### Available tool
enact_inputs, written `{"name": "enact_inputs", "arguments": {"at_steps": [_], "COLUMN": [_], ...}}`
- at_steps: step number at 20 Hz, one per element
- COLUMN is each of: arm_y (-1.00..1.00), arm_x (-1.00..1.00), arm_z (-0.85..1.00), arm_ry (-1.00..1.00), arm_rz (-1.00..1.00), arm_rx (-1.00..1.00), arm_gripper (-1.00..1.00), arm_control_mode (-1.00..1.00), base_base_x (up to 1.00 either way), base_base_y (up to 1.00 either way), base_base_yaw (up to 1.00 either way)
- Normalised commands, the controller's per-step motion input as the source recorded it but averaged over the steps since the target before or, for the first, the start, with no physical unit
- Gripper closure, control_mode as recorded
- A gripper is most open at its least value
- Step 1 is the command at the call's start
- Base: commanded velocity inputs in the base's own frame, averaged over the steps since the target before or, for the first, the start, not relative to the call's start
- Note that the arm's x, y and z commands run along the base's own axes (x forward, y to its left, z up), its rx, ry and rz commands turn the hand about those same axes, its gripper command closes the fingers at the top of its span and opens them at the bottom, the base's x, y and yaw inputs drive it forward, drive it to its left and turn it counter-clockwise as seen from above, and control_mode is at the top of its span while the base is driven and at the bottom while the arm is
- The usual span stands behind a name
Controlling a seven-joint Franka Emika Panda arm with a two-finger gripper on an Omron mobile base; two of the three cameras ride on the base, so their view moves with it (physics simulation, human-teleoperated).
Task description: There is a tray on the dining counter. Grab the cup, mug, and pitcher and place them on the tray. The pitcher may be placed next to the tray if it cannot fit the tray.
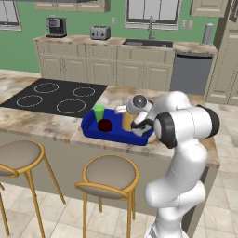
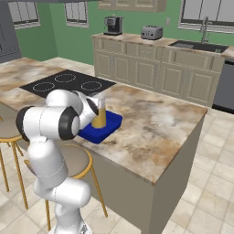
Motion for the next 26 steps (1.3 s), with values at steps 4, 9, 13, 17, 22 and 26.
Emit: {"name": "enact_inputs", "arguments": {"at_steps": [4,9,13,17,22,26], "arm_y": [0.0,0.0,0.0,-0.06,-0.1,-0.06], "arm_x": [-0.24,-0.23,-0.34,-0.89,-0.77,-0.1], "arm_z": [-0.01,0.0,0.0,0.03,0.23,0.55], "arm_ry": [0.02,0.0,0.0,-0.03,0.0,0.06], "arm_rz": [0.0,0.0,0.0,0.0,0.0,0.0], "arm_rx": [0.0,0.0,0.0,0.0,0.08,0.2], "arm_gripper": [-1.0,-1.0,-1.0,-1.0,-1.0,-1.0], "arm_control_mode": [-1.0,-1.0,-1.0,-1.0,-1.0,-1.0], "base_base_x": [0.0,0.0,0.0,0.0,0.0,0.0], "base_base_y": [0.0,0.0,0.0,0.0,0.0,0.0], "base_base_yaw": [0.0,0.0,0.0,0.0,0.0,0.0]}}
